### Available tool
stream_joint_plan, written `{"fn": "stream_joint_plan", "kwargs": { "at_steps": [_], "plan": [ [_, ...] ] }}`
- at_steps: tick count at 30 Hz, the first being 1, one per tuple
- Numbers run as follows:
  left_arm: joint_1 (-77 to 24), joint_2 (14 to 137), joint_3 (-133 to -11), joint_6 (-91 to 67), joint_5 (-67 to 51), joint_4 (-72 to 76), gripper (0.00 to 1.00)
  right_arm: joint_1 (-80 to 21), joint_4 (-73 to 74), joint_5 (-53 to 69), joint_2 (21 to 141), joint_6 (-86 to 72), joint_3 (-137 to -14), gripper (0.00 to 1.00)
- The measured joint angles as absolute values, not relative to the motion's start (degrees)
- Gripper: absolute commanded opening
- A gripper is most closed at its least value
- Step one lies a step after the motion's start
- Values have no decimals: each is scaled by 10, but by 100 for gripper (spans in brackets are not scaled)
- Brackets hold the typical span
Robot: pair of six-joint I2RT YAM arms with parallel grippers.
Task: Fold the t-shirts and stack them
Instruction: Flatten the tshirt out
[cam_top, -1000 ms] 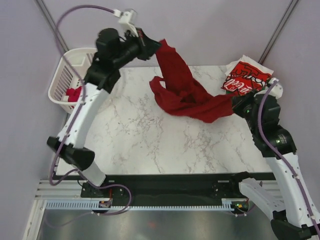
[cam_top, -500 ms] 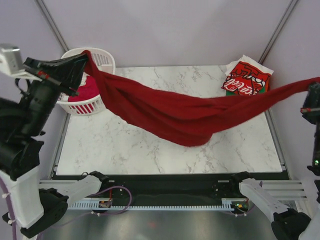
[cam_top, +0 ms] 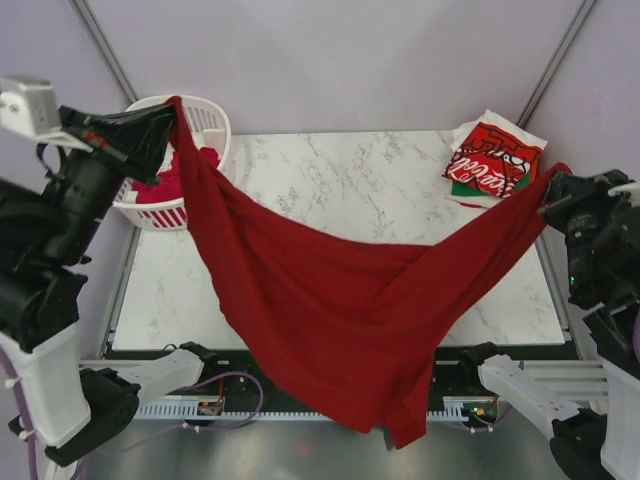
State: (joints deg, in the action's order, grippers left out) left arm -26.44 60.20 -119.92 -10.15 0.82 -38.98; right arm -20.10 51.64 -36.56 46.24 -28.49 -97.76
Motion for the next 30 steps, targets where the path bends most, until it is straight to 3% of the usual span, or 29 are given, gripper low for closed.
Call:
{"fn": "stream_joint_plan", "kwargs": {
  "at_steps": [4, 8, 12, 17, 19, 21, 22, 24, 30],
  "plan": [
    [-264, 673, -1245, -100, -19, -396, 2, -202, 497, -359, 514, -276, -1001, 0],
    [-264, 678, -1231, -100, -32, -406, 2, -202, 457, -347, 461, -269, -936, 0],
    [-264, 589, -1110, -100, -29, -385, 2, -201, 412, -319, 343, -319, -771, 0],
    [-264, 427, -860, -107, 1, -364, 2, -201, 398, -199, 253, -445, -460, 3],
    [-264, 396, -767, -123, 17, -375, 2, -201, 410, -146, 261, -487, -358, 9],
    [-264, 398, -692, -142, 23, -380, 2, -202, 430, -107, 282, -514, -302, 48],
    [-264, 408, -656, -152, 24, -391, 2, -202, 437, -98, 290, -521, -295, 72],
    [-264, 429, -595, -171, 24, -406, 2, -201, 432, -75, 320, -525, -296, 97],
    [-264, 443, -528, -201, 19, -447, 2, -202, 402, -50, 340, -502, -301, 98]
  ]
}}
